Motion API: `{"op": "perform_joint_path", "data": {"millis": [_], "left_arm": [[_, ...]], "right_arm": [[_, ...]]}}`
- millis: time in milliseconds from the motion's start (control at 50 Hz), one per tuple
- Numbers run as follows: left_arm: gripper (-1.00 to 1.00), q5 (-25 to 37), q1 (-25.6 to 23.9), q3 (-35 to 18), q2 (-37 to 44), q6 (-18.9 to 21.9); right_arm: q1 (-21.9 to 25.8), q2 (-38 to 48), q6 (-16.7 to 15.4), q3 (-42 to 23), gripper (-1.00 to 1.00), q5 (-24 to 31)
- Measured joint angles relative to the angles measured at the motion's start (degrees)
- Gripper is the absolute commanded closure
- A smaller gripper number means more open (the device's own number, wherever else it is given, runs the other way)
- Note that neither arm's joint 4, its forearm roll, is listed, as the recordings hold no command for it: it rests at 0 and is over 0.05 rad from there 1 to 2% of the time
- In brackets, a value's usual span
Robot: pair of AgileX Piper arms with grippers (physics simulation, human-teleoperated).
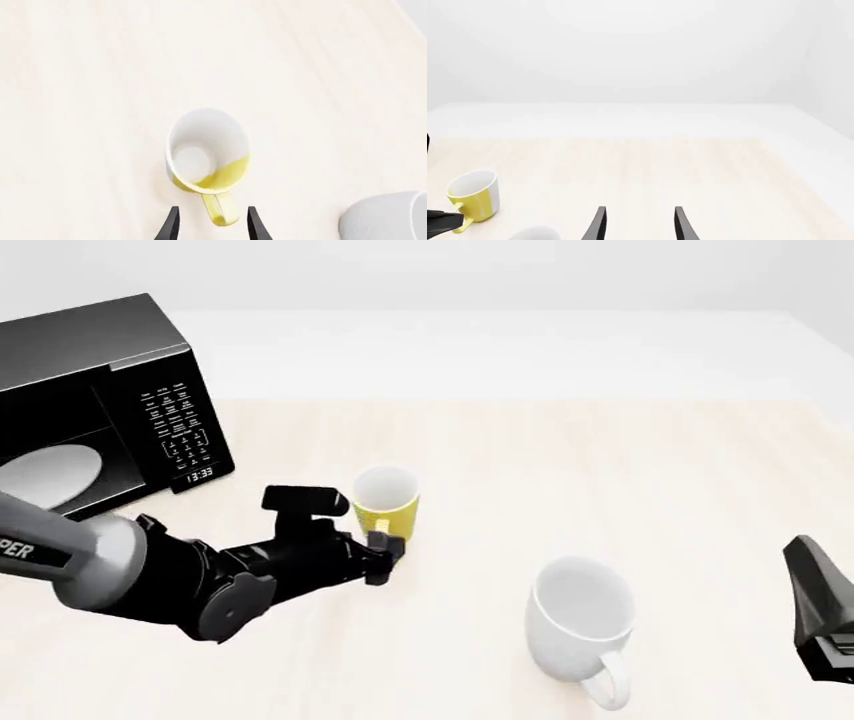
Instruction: Put the yellow and white mug in the microwave and close it.
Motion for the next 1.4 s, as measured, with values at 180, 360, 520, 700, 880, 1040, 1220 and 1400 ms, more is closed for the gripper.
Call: {"op": "perform_joint_path", "data": {"millis": [180,360,520,700,880,1040,1220,1400], "left_arm": [[-1.0,-0.3,-0.71,-1.02,2.84,-1.4],[-1.0,-0.39,-1.33,-2.2,5.48,-2.4],[1.0,-0.71,-1.44,-2.41,5.72,-3.48],[1.0,-0.99,-0.61,-1.12,4.16,-3.55],[1.0,-0.88,0.57,1.44,1.25,-2.94],[1.0,-0.33,1.76,3.92,-2.62,-2.09],[1.0,0.29,4.5,6.67,-7.52,0.06],[1.0,1.05,8.41,9.35,-12.81,2.89]], "right_arm": [[0.0,0.0,0.0,0.0,-1.0,0.0],[0.0,0.0,0.0,0.0,-1.0,0.0],[0.0,0.0,0.0,0.0,-1.0,0.0],[0.0,0.0,0.0,0.0,-1.0,0.0],[0.0,0.0,0.0,0.0,-1.0,0.0],[0.0,0.0,0.0,0.0,-1.0,0.0],[0.0,0.0,0.0,0.0,-1.0,0.0],[0.0,0.0,0.0,0.0,-1.0,0.0]]}}
